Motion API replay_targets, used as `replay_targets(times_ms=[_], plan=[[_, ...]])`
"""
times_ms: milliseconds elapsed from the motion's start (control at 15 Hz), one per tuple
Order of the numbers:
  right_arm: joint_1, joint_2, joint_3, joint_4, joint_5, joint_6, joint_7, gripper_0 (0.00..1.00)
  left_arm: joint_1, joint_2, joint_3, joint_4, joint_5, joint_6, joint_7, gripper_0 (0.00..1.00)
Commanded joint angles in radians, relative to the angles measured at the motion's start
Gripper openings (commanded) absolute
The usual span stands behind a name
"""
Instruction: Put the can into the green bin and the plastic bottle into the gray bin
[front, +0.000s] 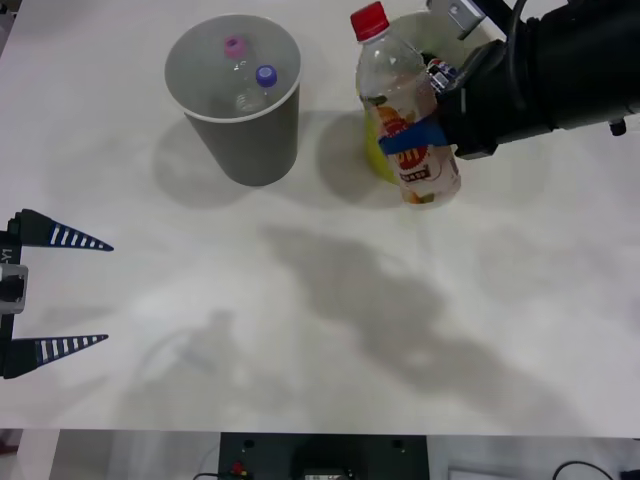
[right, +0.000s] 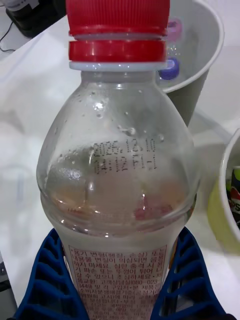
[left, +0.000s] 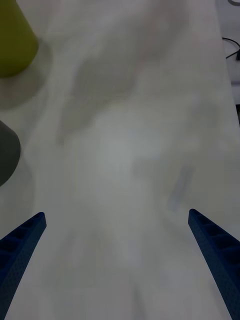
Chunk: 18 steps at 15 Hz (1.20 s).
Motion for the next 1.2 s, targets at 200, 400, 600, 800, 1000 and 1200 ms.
replay_targets(times_ms=[200, 400, 600, 800, 1000, 1200], plan=[[-0.235, 0.065, 0.132, 0.179, 0.002, 0.001, 0.000, 0.00, 0.000, 0.000, 0.000, 0.000, 0.000, 0.000, 0.000, 0.98], [-0.390, 0.140, 0.211, 0.325, 0.033, -0.001, 0.000, 0.00, 0.000, 0.000, 0.000, 0.000, 0.000, 0.000, 0.000, 0.98], [-0.528, 0.237, 0.268, 0.497, 0.065, -0.001, 0.002, 0.00, 0.000, 0.000, 0.000, 0.000, 0.000, 0.000, 0.000, 0.98], [-0.641, 0.336, 0.308, 0.679, 0.091, -0.001, 0.023, 0.00, 0.000, 0.000, 0.000, 0.000, 0.000, 0.000, 0.000, 0.98], [-0.726, 0.435, 0.323, 0.865, 0.119, 0.022, 0.074, 0.00, 0.000, 0.000, 0.000, 0.000, 0.000, 0.000, 0.000, 0.98], [-0.778, 0.499, 0.369, 0.981, 0.147, 0.120, 0.084, 0.00, 0.000, 0.000, 0.000, 0.000, 0.000, 0.000, 0.000, 0.98]])
